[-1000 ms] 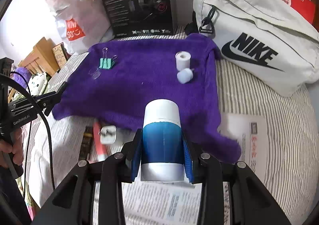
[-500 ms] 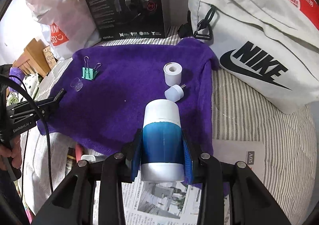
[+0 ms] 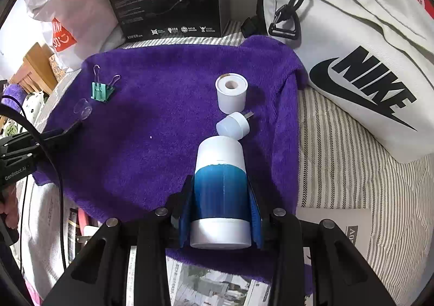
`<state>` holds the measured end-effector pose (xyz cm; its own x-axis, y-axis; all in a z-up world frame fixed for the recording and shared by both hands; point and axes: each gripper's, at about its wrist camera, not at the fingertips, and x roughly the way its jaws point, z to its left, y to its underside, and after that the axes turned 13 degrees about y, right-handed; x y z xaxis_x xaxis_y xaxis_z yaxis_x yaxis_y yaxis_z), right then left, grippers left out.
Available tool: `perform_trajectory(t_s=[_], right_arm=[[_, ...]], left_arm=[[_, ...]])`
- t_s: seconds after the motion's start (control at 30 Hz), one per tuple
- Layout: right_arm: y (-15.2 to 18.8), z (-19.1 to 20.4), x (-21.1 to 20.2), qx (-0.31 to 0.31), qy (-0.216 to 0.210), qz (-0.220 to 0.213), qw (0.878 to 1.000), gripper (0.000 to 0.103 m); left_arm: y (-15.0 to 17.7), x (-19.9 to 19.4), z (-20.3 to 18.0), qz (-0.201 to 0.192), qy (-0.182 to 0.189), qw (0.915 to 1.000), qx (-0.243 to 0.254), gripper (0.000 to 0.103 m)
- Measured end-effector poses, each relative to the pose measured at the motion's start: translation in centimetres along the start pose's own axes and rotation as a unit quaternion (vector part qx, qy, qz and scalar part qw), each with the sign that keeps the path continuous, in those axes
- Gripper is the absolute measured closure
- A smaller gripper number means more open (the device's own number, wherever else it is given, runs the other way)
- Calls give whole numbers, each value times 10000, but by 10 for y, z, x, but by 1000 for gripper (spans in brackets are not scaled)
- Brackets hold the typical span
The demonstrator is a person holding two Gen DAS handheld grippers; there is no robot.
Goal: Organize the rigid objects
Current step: 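Carry the Horizon tube and blue-white bottle onto the purple towel with both grippers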
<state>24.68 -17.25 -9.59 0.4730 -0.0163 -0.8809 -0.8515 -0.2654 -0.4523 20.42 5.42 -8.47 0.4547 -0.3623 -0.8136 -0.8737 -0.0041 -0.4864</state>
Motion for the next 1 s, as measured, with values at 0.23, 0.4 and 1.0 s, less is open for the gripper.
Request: perform_trajectory(t_s=[0.23, 0.4, 1.0], right_arm=[[-4, -1, 2, -101, 54, -57, 9999, 67], [-3, -3, 7, -147, 92, -27, 9998, 67], [-3, 9, 11, -367, 115, -42, 9992, 67]], left_arm=[[-3, 3, 9, 19, -101, 9999, 44, 82], [-2, 8, 10, 53, -140, 9999, 84, 82], [-4, 12, 4, 116, -239, 9994, 230, 73]])
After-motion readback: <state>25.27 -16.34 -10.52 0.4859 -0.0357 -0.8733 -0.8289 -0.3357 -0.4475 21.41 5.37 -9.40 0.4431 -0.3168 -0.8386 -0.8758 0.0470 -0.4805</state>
